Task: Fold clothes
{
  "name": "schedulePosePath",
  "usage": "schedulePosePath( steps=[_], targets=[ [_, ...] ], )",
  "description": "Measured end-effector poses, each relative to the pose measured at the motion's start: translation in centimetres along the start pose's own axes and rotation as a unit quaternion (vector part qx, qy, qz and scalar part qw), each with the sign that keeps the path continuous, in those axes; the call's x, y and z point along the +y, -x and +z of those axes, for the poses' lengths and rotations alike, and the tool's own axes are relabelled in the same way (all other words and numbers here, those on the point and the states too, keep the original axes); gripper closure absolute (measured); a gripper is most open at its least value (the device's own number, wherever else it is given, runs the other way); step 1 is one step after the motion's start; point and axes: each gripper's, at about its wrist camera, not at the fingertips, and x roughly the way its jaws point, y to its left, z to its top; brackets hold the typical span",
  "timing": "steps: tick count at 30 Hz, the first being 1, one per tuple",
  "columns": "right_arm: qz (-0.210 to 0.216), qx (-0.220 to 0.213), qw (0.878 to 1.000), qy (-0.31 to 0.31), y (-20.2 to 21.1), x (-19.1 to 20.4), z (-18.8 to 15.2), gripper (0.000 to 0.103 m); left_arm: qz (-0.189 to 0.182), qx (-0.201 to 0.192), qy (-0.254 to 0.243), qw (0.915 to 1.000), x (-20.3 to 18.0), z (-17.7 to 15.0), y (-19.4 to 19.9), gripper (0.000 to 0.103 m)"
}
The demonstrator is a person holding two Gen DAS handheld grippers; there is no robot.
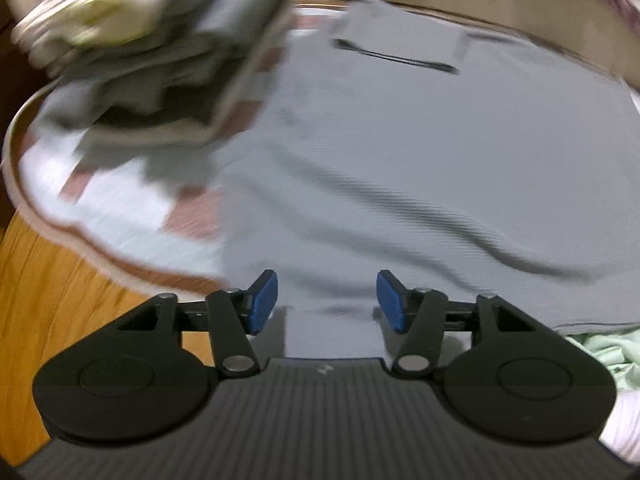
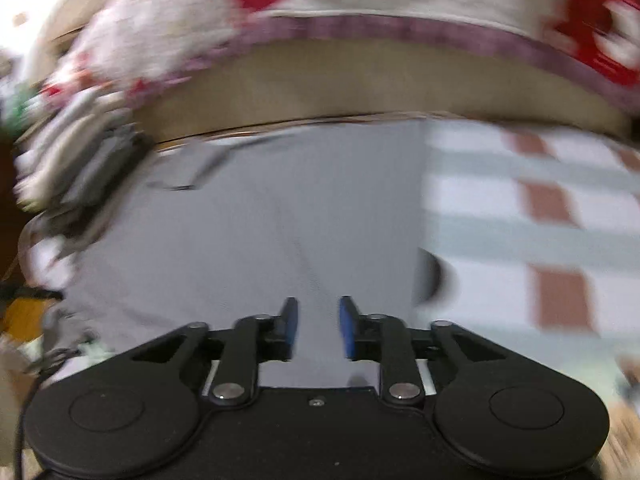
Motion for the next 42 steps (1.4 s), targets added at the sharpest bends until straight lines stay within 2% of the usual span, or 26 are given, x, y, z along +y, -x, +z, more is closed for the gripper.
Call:
schedulePosePath(
  steps=[2,5,8,12,13,14,15,17,19,21,23,26,28,29,30,31,32,33,34,36,37,38,39,40,42],
  targets=[
    [0.052,0.006,0.997,0.051,-2.1,3.3,1.6,0.073,-0.023,0.010,0.048,0.9985,2.6,-0.4,0.2,0.043],
    [0.127,0.021,0.983,0.128,-6.2,9.0,3.4,0.073,-0.071,0.031,0.132,0.9881,5.9,-1.4,0.0,0.042],
    [0.191,0.048,0.955,0.221,-10.9,16.0,4.5,0.073,-0.096,0.044,0.158,0.9818,6.8,-1.7,-1.1,0.034],
    [0.270,0.110,0.909,0.298,-14.7,24.0,3.4,0.073,-0.140,0.087,0.156,0.9738,6.5,-1.3,-3.8,0.034],
    [0.292,0.129,0.895,0.310,-15.2,25.5,2.9,0.072,-0.168,0.102,0.144,0.9699,6.2,-1.2,-4.5,0.042],
    [0.313,0.152,0.880,0.323,-15.7,27.1,2.3,0.063,-0.194,0.107,0.122,0.9676,5.6,-1.2,-4.6,0.072],
    [0.325,0.169,0.867,0.339,-15.8,28.2,1.6,0.051,-0.207,0.103,0.099,0.9678,5.0,-1.2,-4.4,0.086],
    [0.325,0.186,0.846,0.379,-15.5,30.1,0.2,0.039,-0.227,0.084,0.065,0.9681,4.3,-1.3,-3.4,0.094],
    [0.309,0.206,0.829,0.417,-15.9,31.3,-1.0,0.038,-0.234,0.064,0.055,0.9685,4.2,-1.5,-2.6,0.097],
    [0.290,0.222,0.819,0.442,-16.5,31.9,-2.0,0.038,-0.236,0.046,0.073,0.9680,4.8,-1.4,-2.3,0.098],
    [0.283,0.217,0.821,0.446,-16.8,32.0,-2.4,0.031,-0.239,0.028,0.096,0.9658,5.5,-1.3,-2.0,0.099],
    [0.268,0.197,0.826,0.455,-16.9,32.2,-2.6,0.032,-0.250,-0.005,0.113,0.9615,6.0,-1.0,-1.2,0.099],
    [0.257,0.176,0.827,0.468,-16.8,32.3,-2.8,0.033,-0.257,-0.013,0.123,0.9586,6.1,-0.6,-1.2,0.099],
    [0.250,0.163,0.827,0.476,-16.9,32.5,-2.9,0.042,-0.260,-0.012,0.131,0.9565,6.1,0.0,-1.5,0.099],
    [0.241,0.148,0.828,0.484,-17.1,32.8,-3.0,0.061,-0.264,-0.011,0.139,0.9542,6.2,0.5,-1.8,0.099],
    [0.232,0.136,0.831,0.486,-17.4,33.0,-2.8,0.071,-0.268,-0.010,0.150,0.9516,6.3,1.2,-2.3,0.099],
    [0.223,0.125,0.836,0.485,-17.7,33.1,-2.5,0.089,-0.271,-0.010,0.160,0.9491,6.4,2.0,-3.0,0.099],
    [0.215,0.117,0.845,0.475,-18.0,33.0,-2.0,0.099,-0.275,-0.010,0.168,0.9467,6.4,2.9,-3.7,0.099],
    [0.209,0.112,0.856,0.459,-18.4,32.6,-1.3,0.099,-0.278,-0.009,0.177,0.9440,6.5,3.9,-4.5,0.099],
    [0.202,0.118,0.888,0.396,-19.9,31.2,0.5,0.099,-0.264,-0.012,0.179,0.9476,6.2,5.6,-6.4,0.093],
    [0.198,0.130,0.906,0.350,-20.9,30.0,1.4,0.099,-0.242,-0.017,0.174,0.9545,6.1,6.2,-6.9,0.077],
    [0.193,0.145,0.924,0.298,-21.9,28.5,2.2,0.099,-0.215,-0.021,0.166,0.9622,5.9,6.6,-7.4,0.051],
    [0.187,0.160,0.938,0.244,-22.9,27.0,3.1,0.098,-0.198,-0.034,0.156,0.9672,5.9,6.5,-7.4,0.044],
    [0.173,0.168,0.950,0.196,-23.7,25.4,3.6,0.098,-0.184,-0.048,0.145,0.9710,5.9,6.2,-7.3,0.042],
    [0.140,0.185,0.967,0.103,-25.2,22.1,4.2,0.097,-0.189,-0.042,0.143,0.9706,6.7,5.2,-7.2,0.042]
  ],
)
